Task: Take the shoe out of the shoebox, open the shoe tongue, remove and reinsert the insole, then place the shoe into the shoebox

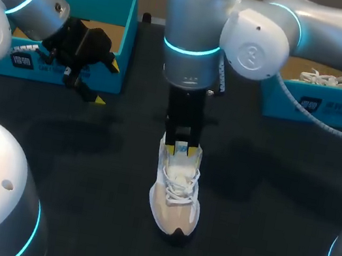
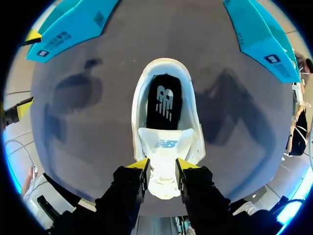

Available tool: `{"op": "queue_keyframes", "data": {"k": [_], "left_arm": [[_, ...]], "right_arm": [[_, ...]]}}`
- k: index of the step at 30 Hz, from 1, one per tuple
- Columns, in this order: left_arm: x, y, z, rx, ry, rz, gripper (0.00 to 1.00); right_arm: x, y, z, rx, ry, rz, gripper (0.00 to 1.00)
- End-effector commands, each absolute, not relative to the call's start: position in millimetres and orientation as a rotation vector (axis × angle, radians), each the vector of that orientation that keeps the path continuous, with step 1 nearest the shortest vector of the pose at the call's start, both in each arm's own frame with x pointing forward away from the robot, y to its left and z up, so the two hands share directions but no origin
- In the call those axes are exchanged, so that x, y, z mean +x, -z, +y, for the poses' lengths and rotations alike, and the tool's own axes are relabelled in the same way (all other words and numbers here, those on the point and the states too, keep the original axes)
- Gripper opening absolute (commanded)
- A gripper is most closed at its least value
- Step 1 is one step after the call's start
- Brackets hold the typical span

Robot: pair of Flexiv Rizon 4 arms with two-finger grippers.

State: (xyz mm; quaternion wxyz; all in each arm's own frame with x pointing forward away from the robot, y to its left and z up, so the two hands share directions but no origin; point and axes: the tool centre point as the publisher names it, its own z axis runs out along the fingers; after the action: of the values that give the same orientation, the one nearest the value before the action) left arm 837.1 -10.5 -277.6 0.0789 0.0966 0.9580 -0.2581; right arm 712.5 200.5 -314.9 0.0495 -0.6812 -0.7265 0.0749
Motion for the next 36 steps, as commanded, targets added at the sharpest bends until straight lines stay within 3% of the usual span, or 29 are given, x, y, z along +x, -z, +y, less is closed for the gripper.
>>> {"op": "queue_keyframes", "data": {"k": [1, 12, 18, 32, 35, 36], "left_arm": [[836, 278, -10, 0.289, 0.769, 2.867, 1.0], [836, 278, -10, 0.289, 0.769, 2.867, 1.0], [836, 278, -10, 0.289, 0.769, 2.867, 1.0], [836, 278, -10, 0.289, 0.769, 2.867, 1.0], [836, 278, -10, 0.289, 0.769, 2.867, 1.0], [836, 278, -10, 0.289, 0.769, 2.867, 1.0]], "right_arm": [[722, 329, 199, -2.043, -0.234, -2.21, 0.35], [721, 313, 192, -2.026, -0.12, -2.298, 0.37], [732, 303, 191, -1.77, -0.041, -2.576, 0.46], [771, 285, 201, -1.122, 0.006, -3.025, 0.5], [777, 284, 205, -0.979, 0.007, -3.08, 0.87], [779, 283, 205, -0.947, 0.008, -3.096, 0.87]]}}
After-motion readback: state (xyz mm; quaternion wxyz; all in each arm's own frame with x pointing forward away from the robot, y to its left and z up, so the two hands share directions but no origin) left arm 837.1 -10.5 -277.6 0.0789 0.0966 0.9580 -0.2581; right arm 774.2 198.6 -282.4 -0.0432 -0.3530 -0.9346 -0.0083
